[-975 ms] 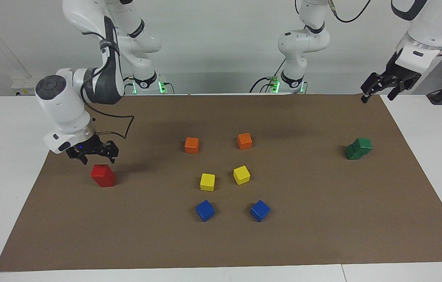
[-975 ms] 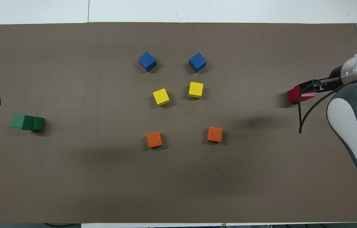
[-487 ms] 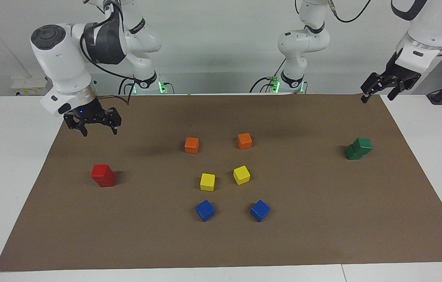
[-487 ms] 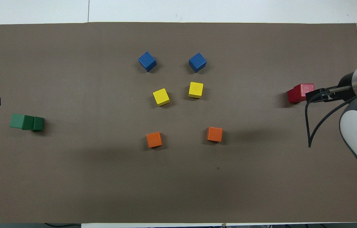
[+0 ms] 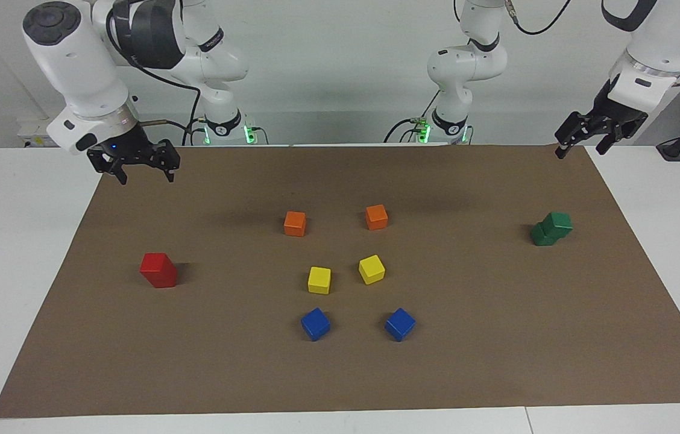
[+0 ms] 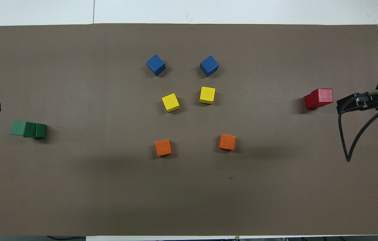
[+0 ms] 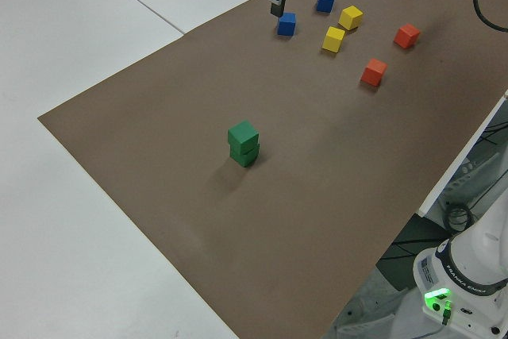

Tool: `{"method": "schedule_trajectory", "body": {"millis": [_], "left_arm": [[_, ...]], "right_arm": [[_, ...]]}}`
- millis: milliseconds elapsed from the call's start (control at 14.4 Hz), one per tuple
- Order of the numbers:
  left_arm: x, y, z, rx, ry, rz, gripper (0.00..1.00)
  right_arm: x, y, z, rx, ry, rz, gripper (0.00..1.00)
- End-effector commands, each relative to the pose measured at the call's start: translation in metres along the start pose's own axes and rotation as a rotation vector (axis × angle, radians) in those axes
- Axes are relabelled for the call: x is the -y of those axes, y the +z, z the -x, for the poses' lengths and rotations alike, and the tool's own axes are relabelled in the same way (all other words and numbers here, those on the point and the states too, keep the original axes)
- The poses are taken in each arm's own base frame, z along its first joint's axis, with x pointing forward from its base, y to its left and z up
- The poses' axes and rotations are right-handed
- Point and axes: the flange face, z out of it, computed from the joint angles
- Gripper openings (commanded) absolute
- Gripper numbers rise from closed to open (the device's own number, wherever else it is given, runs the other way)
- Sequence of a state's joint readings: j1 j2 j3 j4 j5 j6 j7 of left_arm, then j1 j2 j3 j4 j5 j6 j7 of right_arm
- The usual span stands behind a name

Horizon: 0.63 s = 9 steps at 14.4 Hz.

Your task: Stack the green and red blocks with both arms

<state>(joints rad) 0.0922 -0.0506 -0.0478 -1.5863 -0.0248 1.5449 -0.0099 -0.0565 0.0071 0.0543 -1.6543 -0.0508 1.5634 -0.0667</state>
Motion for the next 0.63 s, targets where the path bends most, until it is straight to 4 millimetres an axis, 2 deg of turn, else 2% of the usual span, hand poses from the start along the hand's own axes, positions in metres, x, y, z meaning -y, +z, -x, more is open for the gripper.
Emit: {"method": "schedule_trajectory", "body": {"millis": [0, 557], "left_arm": [[-0.0024, -0.0043, 0.0062, -0.008, 0.002, -0.01, 1.0], [-0.0024, -0.005, 0.0062, -0.009, 0.002, -0.01, 1.0]], "right_arm": [[-0.0038, 0.0009, -0.0016, 0.046, -0.018, -0.012, 1.0], [-0.005, 0.0016, 0.0025, 0.07, -0.012, -0.016, 1.0]]}}
